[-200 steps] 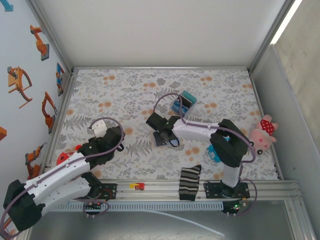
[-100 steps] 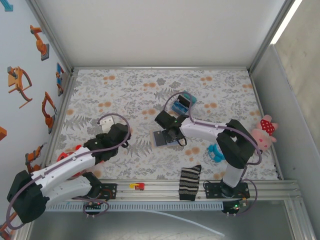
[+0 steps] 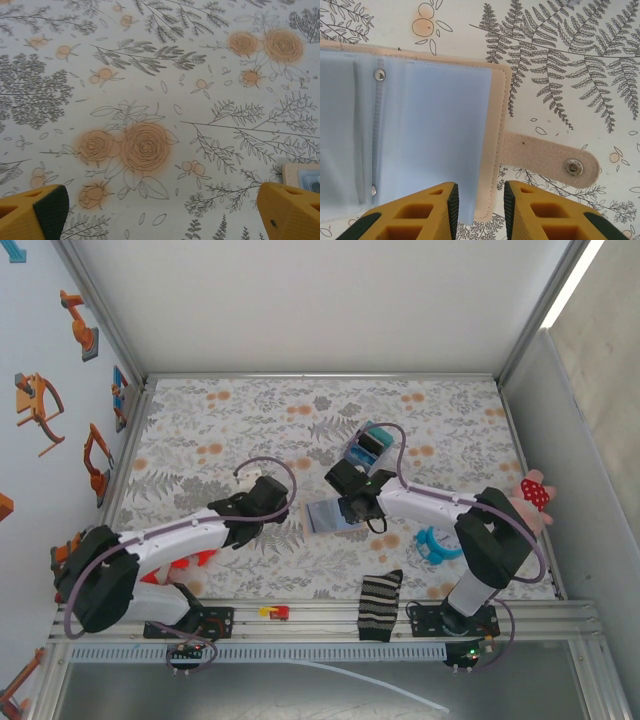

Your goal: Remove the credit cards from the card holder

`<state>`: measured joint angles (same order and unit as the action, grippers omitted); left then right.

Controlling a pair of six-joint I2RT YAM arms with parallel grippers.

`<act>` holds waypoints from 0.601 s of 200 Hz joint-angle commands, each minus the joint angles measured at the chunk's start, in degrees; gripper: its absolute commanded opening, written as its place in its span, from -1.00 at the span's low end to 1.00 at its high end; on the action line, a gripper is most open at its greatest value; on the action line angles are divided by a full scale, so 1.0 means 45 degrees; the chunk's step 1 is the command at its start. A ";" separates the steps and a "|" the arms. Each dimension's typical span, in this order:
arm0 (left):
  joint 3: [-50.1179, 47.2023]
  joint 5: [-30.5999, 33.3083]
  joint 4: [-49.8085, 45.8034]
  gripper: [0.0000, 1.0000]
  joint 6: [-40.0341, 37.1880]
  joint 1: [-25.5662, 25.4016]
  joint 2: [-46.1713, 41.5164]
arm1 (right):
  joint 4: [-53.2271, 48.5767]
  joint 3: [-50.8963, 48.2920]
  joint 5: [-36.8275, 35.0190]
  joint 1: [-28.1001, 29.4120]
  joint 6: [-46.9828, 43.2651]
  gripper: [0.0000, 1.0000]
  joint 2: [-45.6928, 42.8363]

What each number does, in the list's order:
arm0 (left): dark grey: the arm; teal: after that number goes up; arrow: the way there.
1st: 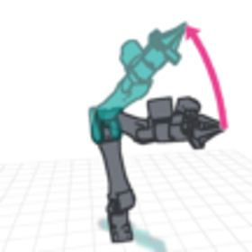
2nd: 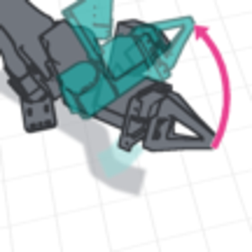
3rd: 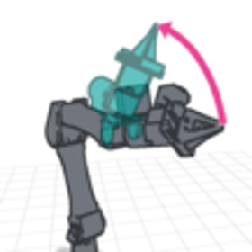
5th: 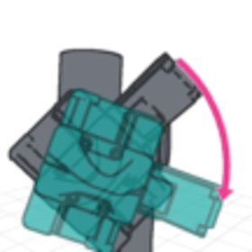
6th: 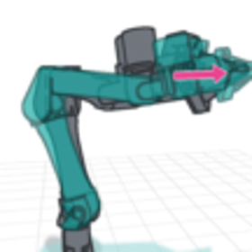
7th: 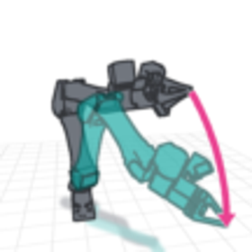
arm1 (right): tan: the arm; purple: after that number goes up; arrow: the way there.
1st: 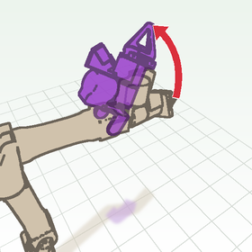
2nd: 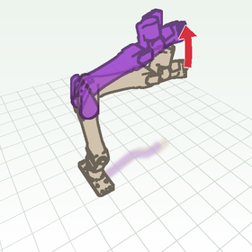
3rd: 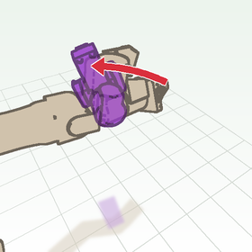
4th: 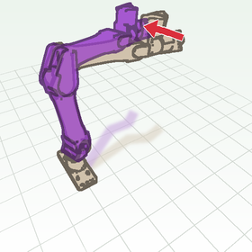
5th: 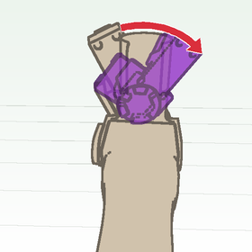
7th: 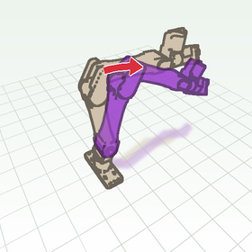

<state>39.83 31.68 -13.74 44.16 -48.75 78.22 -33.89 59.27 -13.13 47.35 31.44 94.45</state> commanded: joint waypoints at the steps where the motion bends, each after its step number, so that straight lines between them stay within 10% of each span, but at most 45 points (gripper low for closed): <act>1: 0.0991 -0.0078 0.0510 0.94 -0.0526 -0.0289 0.1346 | 0.0150 -0.0163 -0.0120 -0.0074 0.0318 -0.40 -0.0325; 120: 0.1043 -0.0878 0.0157 0.94 0.1560 0.1456 0.1200 | 0.2765 -0.0457 0.1245 0.1542 0.0287 -0.40 -0.0595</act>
<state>44.66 29.65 -11.64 48.88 -43.81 86.13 -23.42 54.02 -6.87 51.83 32.29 89.45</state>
